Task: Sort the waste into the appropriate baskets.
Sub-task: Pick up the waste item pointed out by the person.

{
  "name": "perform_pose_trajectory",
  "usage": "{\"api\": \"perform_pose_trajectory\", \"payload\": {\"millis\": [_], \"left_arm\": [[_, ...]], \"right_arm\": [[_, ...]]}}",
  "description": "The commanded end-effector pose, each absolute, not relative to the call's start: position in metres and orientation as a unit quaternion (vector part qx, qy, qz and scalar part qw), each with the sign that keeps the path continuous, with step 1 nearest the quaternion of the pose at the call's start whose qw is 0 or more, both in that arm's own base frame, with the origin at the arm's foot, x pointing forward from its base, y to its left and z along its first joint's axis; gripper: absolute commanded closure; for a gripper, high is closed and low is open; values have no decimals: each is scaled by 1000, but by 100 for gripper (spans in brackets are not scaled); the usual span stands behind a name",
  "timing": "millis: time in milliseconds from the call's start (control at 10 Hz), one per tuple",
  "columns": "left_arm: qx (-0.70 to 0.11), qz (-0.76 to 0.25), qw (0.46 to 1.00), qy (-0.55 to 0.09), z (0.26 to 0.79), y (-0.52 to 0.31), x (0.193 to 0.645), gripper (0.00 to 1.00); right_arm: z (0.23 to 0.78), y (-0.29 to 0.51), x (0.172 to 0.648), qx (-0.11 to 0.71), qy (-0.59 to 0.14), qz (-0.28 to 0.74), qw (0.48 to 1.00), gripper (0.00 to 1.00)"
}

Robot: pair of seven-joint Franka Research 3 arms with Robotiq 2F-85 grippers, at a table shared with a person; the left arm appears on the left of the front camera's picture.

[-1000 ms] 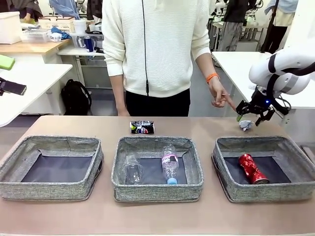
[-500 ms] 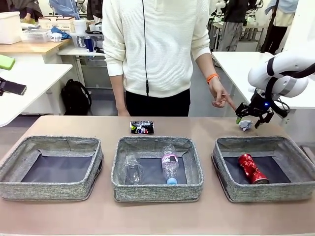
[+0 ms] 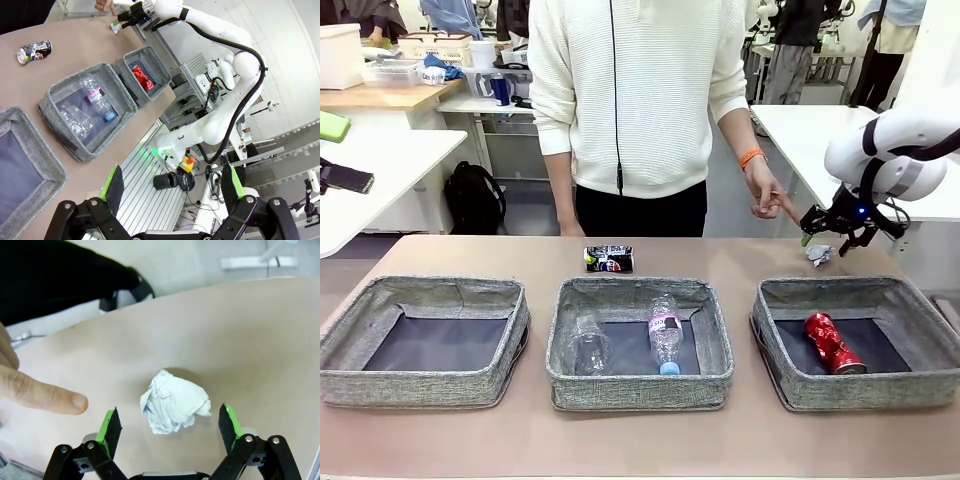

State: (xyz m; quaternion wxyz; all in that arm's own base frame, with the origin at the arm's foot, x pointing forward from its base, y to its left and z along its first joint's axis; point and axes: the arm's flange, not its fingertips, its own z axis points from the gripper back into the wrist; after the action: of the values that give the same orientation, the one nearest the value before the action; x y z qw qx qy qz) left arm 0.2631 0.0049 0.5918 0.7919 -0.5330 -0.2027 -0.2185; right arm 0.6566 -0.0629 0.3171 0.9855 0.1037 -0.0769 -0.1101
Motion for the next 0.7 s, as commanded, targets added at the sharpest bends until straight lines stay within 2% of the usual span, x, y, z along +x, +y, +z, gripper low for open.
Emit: {"api": "perform_pose_trajectory", "payload": {"millis": [0, 300, 400, 500, 600], "left_arm": [[-537, -228, 785, -210, 592, 2, 263, 0], [-537, -228, 785, -210, 592, 2, 263, 0], [-537, -228, 785, -210, 592, 2, 263, 0], [-537, -228, 785, -210, 592, 2, 263, 0], [-537, -228, 785, -210, 592, 2, 263, 0]], "right_arm": [[316, -63, 662, 111, -88, -132, 981, 0], [311, -65, 664, 120, -80, -140, 980, 0], [311, -65, 664, 115, -80, -139, 980, 15], [310, -65, 664, 117, -80, -140, 980, 19], [309, -65, 665, 118, -76, -140, 980, 37]]}}
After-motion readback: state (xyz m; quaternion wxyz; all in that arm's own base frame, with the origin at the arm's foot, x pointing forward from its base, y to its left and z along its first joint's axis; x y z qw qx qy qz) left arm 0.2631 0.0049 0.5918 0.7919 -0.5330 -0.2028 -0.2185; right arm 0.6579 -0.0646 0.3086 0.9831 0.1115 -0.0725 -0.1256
